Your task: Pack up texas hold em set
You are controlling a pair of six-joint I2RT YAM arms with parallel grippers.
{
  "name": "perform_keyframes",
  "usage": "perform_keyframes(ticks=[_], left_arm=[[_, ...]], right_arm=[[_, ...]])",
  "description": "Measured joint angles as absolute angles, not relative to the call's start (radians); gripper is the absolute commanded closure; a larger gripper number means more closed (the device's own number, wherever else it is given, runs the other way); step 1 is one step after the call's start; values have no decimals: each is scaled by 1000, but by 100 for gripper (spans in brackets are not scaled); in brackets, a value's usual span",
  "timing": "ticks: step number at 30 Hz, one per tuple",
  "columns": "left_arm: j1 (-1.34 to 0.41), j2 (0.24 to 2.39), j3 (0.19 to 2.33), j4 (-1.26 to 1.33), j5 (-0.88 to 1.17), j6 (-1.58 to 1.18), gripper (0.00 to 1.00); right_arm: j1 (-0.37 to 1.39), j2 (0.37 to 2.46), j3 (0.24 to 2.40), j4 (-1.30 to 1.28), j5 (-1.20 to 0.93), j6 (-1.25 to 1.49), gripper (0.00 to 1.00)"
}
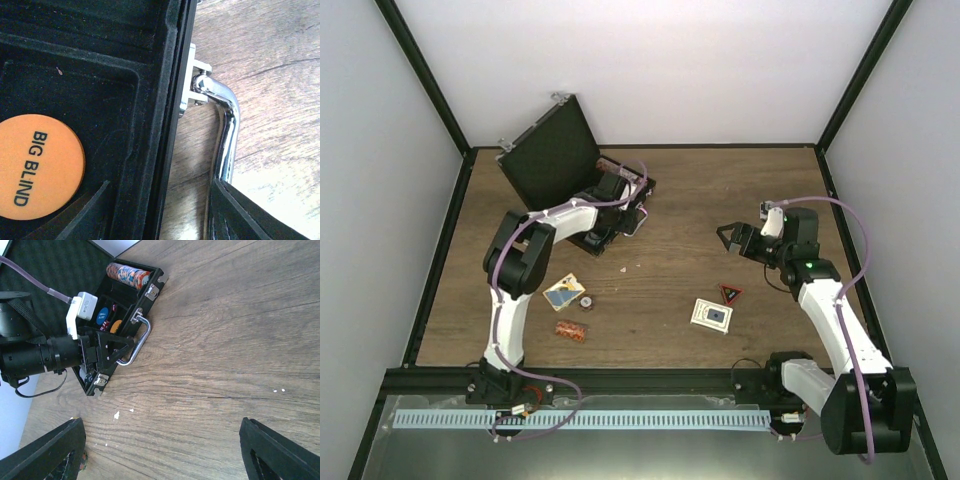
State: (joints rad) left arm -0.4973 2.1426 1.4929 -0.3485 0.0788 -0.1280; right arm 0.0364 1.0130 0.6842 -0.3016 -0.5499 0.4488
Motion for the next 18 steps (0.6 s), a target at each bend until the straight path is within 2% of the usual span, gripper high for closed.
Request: perform_keyframes(ticks=[7, 13, 18], left_arm=[[-510, 2099, 1405, -278, 110, -108, 50], [-555, 2048, 1320, -246, 110, -77, 62], [-630, 1988, 1226, -207, 92, -66, 67]], right_arm=[[36, 1010, 684, -311, -550, 442, 13], [36, 997, 684, -315, -554, 439, 14], [36, 1012, 685, -319, -576, 432, 14]])
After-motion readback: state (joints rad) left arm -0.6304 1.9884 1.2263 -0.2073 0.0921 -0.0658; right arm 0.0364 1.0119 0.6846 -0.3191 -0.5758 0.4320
